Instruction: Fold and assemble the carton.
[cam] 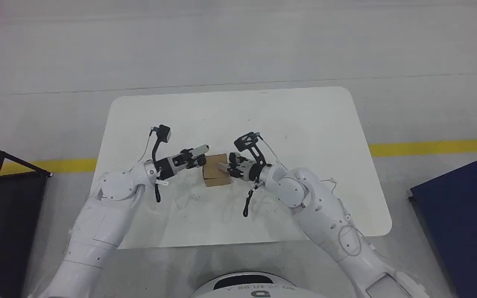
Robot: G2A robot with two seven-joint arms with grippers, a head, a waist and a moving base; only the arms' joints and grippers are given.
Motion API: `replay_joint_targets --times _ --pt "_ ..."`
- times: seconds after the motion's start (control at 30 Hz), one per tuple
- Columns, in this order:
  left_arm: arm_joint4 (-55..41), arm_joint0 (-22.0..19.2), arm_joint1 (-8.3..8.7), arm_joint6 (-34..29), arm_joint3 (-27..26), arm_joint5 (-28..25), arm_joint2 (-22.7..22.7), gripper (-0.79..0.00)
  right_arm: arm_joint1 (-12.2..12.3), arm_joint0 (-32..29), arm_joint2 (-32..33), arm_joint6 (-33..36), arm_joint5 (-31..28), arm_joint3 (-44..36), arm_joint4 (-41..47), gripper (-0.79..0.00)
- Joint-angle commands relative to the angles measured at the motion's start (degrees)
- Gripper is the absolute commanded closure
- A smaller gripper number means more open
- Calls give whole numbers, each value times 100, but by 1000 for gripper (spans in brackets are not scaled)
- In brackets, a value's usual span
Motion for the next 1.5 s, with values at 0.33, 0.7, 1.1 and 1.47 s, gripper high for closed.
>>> replay_joint_targets --times 0.33,0.7,1.1,1.47 --pt "258 137 10 218 -240 -162 64 -785 32 -15 27 -34 56 -214 -93 -354" --pt "-1135 475 136 194 -25 -638 -1048 -785 134 -281 167 127 33 -1273 -397 0" --pt "-1124 560 164 209 6 -678 -1223 -785 -41 565 -573 848 137 -562 -329 0" --pt "-1124 560 164 209 6 -678 -1223 -785 -63 737 -697 1262 442 -638 -489 0"
